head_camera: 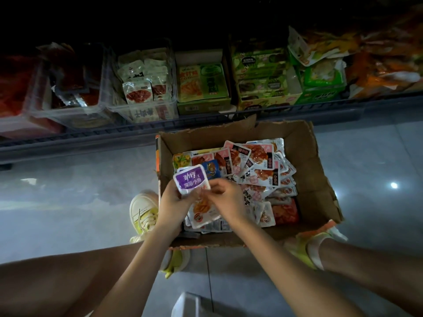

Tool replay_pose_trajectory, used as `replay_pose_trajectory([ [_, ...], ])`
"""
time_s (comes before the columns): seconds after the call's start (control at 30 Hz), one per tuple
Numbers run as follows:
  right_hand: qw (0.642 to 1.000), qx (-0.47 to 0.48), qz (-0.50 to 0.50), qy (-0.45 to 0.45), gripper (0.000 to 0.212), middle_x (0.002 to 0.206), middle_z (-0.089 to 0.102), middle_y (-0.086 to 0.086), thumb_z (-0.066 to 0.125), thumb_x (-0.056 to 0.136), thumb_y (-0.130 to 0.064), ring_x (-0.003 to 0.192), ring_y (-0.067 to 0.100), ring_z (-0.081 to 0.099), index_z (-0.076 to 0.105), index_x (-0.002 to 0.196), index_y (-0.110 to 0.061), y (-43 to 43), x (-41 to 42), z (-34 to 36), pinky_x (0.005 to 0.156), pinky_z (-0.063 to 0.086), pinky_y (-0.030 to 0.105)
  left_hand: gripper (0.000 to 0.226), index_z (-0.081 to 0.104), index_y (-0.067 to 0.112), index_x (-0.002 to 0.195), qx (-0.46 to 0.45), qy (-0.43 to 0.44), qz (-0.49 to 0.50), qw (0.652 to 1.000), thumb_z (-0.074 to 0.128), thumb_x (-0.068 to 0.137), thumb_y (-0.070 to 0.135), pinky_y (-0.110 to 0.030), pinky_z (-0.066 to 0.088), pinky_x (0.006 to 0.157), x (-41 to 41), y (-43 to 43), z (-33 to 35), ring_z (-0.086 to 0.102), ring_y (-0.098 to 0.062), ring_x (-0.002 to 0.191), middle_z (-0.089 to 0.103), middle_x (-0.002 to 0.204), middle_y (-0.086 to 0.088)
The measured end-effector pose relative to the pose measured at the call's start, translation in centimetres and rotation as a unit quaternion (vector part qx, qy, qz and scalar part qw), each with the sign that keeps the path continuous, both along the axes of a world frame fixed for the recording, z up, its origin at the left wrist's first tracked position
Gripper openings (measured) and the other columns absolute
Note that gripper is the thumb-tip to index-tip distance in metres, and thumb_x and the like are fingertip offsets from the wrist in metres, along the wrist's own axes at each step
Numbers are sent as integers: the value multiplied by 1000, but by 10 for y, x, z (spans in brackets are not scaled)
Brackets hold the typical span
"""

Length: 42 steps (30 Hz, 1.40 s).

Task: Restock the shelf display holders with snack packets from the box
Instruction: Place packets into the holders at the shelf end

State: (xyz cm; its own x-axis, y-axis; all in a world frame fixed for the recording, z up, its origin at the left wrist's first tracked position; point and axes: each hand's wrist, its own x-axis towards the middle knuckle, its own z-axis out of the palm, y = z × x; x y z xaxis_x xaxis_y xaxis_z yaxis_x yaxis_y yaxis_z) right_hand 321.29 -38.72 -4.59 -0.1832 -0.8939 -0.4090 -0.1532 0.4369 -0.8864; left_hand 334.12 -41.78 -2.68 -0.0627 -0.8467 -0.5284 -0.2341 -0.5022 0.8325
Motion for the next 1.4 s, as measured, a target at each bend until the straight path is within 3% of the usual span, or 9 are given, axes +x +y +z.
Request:
replay_pose_trajectory([
  [0.2, 956, 175, -25, 233, 23, 108, 71, -1, 62, 90, -32, 97, 13, 64, 71, 107, -19, 25, -46, -63, 76, 46, 23, 42, 55, 11, 115, -21, -20, 109, 994, 74, 78, 7, -35, 53, 74, 20, -16, -3, 67, -21, 94, 68, 100, 1],
  [0.33, 908, 157, 82, 379, 22, 100, 68, -2, 63, 81, -47, 100, 19, 61, 70, 85, -26, 14, -47, -86, 78, 45, 29, 30, 57, 21, 98, -28, 7, 163, 986, 74, 78, 7, -35, 53, 72, 28, -30, 6, 67, -16, 87, 68, 92, 7],
  [0.5, 941, 50, 156, 298, 35, 106, 64, 2, 60, 90, -33, 98, 21, 60, 61, 124, -30, -11, -20, -94, 79, 48, 29, 36, 55, 18, 109, -5, 39, 211, 977, 73, 79, 7, -39, 53, 77, 44, -42, 14, 66, -19, 94, 68, 100, 4],
  [0.7, 868, 84, 244, 424, 50, 126, 57, 6, 62, 88, -39, 114, 26, 54, 47, 136, -37, -27, 2, -117, 94, 43, 35, 45, 55, 12, 120, 9, 57, 228, 972, 72, 79, 7, -40, 55, 75, 57, -47, 9, 68, -19, 92, 69, 105, 1],
  [0.83, 852, 51, 246, 460, 41, 119, 59, 8, 71, 80, -33, 114, 32, 53, 64, 120, -31, -15, 6, -120, 98, 38, 40, 43, 54, 10, 119, 9, 65, 244, 967, 71, 80, 4, -36, 55, 71, 62, -44, 6, 68, -19, 90, 68, 103, -1],
  [0.97, 847, 31, 205, 490, 25, 79, 62, -4, 85, 55, -48, 80, 23, 61, 76, 75, -36, -2, -3, -109, 73, 48, 35, 38, 55, 16, 114, 6, 66, 244, 968, 71, 80, 5, -38, 55, 74, 60, -44, 10, 67, -16, 90, 68, 100, 4],
  [1.1, 936, -12, 87, 340, 15, 84, 65, -5, 73, 79, -37, 84, 16, 54, 76, 80, -23, 4, -22, -76, 79, 41, 36, 38, 53, 17, 113, -1, 75, 231, 970, 71, 81, 5, -35, 55, 72, 51, -40, 15, 66, -13, 88, 67, 99, 6],
  [1.2, 993, 48, -16, 111, 9, 80, 70, -2, 68, 86, -18, 76, 12, 65, 72, 80, -12, 0, -40, -35, 78, 53, 38, 38, 54, 16, 114, -8, 62, 203, 977, 72, 81, 7, -35, 54, 71, 44, -37, 16, 67, -15, 90, 67, 102, 3],
  [1.4, 960, 155, -133, -190, 8, 85, 75, 3, 72, 79, -13, 81, 16, 72, 71, 86, -9, 0, -56, 29, 77, 56, 33, 37, 57, 20, 114, -36, -19, 45, 998, 74, 81, 17, -42, 55, 82, 24, -25, 18, 66, -19, 97, 69, 106, 2],
])
